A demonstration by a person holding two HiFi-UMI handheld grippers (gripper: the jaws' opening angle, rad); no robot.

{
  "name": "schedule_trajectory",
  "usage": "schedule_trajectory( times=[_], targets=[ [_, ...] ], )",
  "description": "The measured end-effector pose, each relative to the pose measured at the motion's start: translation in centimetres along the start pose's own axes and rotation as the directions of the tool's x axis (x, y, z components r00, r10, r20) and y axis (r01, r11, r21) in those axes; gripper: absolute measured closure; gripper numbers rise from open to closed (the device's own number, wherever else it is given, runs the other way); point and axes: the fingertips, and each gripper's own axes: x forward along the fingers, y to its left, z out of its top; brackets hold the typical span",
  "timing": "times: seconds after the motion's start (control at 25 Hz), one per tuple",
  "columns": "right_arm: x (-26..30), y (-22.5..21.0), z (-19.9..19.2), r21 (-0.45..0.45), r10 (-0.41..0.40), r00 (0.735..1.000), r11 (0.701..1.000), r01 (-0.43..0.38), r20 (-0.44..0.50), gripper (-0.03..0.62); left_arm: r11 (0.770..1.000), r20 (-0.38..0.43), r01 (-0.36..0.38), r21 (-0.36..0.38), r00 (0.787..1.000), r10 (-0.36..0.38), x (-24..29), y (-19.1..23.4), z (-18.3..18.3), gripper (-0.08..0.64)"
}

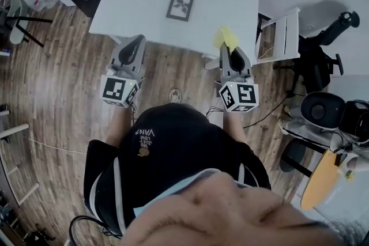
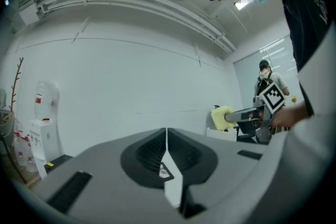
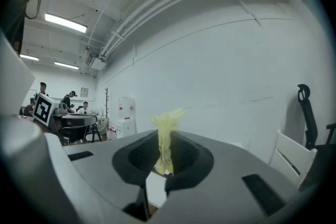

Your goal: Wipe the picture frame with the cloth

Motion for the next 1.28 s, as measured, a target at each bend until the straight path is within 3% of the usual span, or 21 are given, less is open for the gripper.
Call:
schedule_trajectory(
  times=[0.32,0.56,1.28],
  targets=[
    [2.6,-1.6,-0.4,-0.001,0.033,0.999,0.999,-0.033,-0.012,0.554,0.999,-0.002,-0.040,-0.020,0.999,0.040,2.2,1.2,-0.7,0.540],
    [3.9,-1.9,-0.8,0.004,0.024,0.999,1.000,-0.024,-0.025,0.554,0.999,-0.006,-0.030,-0.026,1.000,0.029,3.3,2.1,-1.1,0.540],
    [11.1,1.6,0.4,0.020,-0.134,0.991,0.991,0.134,-0.017,0.554,0.987,0.001,0.158,-0.019,0.987,-0.158,8.8,10.9,-0.8,0.540]
  ],
)
